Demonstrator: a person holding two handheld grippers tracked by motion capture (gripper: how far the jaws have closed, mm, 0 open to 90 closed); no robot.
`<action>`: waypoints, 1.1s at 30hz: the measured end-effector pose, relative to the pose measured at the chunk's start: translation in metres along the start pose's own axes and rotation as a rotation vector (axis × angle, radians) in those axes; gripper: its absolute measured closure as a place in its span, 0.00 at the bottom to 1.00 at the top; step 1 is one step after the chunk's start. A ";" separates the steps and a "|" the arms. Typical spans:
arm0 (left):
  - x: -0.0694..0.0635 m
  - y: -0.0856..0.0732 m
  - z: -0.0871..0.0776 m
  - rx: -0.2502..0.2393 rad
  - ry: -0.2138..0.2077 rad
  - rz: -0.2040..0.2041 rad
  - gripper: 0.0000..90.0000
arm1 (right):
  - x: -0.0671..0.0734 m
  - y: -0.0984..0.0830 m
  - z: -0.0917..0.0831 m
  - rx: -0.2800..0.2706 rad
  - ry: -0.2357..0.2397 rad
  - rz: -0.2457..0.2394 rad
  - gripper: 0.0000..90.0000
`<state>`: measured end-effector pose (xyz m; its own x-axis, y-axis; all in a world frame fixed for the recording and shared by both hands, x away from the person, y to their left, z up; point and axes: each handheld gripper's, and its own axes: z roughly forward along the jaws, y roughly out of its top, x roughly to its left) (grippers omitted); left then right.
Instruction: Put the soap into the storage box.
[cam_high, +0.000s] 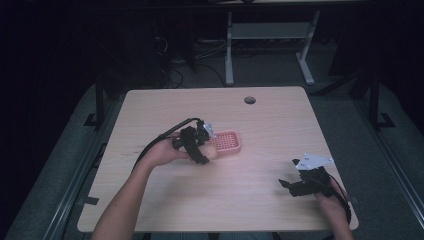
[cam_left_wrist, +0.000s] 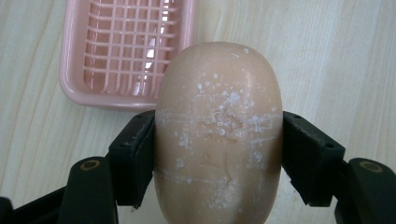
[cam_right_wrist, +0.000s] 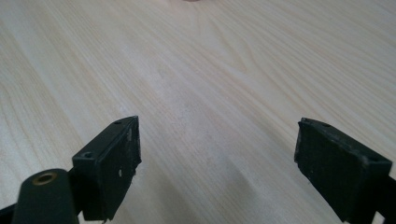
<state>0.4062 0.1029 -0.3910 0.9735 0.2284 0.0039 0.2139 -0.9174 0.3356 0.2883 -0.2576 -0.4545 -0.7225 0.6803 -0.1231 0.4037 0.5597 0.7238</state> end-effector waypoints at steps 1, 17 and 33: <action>0.001 0.002 0.000 0.008 0.003 0.008 0.35 | -0.001 0.000 -0.001 -0.007 0.001 0.001 0.15; 0.013 0.024 0.003 0.004 0.003 0.015 0.35 | 0.002 0.003 -0.001 -0.026 0.009 0.005 0.15; 0.025 0.052 0.003 0.011 0.017 0.036 0.35 | 0.001 0.002 -0.003 -0.038 0.006 0.015 0.15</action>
<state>0.4422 0.0604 -0.3760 0.9791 0.2010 0.0318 0.1801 -0.9285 0.3247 0.2866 -0.2568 -0.4509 -0.7201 0.6854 -0.1080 0.3929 0.5310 0.7508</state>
